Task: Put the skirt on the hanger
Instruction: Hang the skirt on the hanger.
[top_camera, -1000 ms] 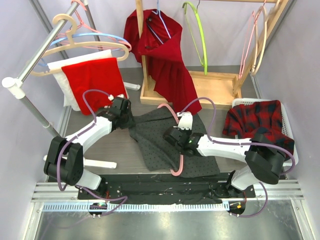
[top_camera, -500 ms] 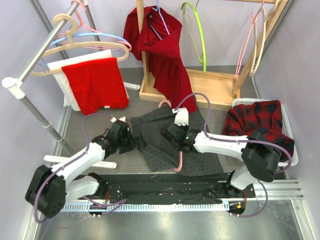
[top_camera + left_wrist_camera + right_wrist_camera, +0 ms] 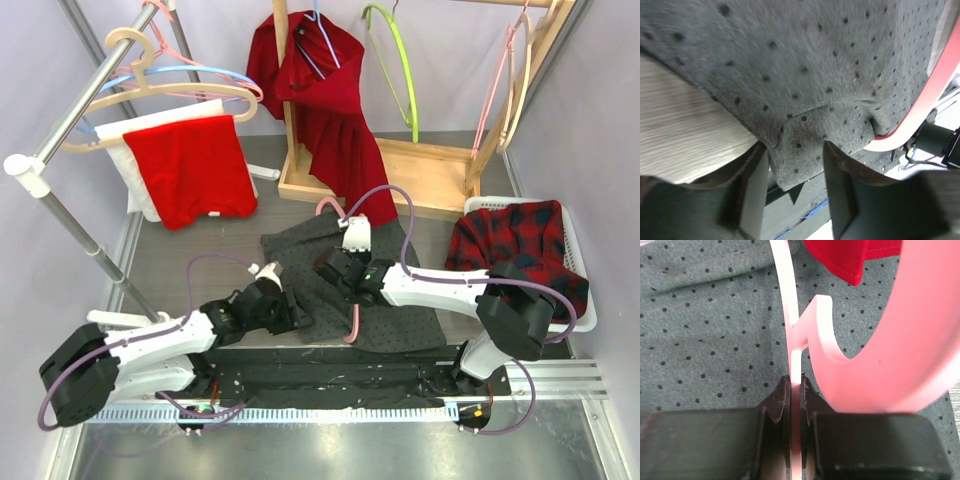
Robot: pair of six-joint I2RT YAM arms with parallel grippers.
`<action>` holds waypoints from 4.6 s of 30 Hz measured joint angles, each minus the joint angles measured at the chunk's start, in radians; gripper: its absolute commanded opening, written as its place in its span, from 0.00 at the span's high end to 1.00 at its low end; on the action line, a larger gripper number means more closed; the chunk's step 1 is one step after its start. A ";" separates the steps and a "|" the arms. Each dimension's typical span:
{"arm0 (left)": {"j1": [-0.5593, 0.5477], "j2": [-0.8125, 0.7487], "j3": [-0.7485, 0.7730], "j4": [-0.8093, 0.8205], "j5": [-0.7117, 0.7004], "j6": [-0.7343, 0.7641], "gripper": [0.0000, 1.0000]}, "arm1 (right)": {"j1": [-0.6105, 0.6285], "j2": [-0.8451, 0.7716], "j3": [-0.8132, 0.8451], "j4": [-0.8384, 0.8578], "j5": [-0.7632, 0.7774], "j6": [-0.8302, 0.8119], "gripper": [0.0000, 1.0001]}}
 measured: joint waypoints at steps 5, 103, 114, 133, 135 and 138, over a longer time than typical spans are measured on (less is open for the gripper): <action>-0.072 0.114 0.023 0.052 -0.026 -0.036 1.00 | 0.005 0.000 0.002 0.005 0.002 0.011 0.99; 0.106 0.033 0.913 -0.570 -0.042 0.792 0.00 | 0.157 -0.552 0.283 -0.470 -0.788 -0.584 0.99; 0.106 -0.042 0.948 -0.441 0.496 0.982 0.01 | 0.161 -0.575 0.434 -0.541 -0.842 -0.644 0.99; 0.106 0.117 0.989 -0.607 0.971 1.278 0.46 | 0.161 -0.632 0.457 -0.587 -0.952 -0.685 0.99; 0.106 0.117 0.971 -0.608 0.980 1.268 0.63 | 0.161 -0.632 0.457 -0.587 -0.953 -0.687 0.99; 0.106 0.120 0.954 -0.595 0.954 1.233 1.00 | 0.161 -0.631 0.455 -0.595 -0.953 -0.687 0.99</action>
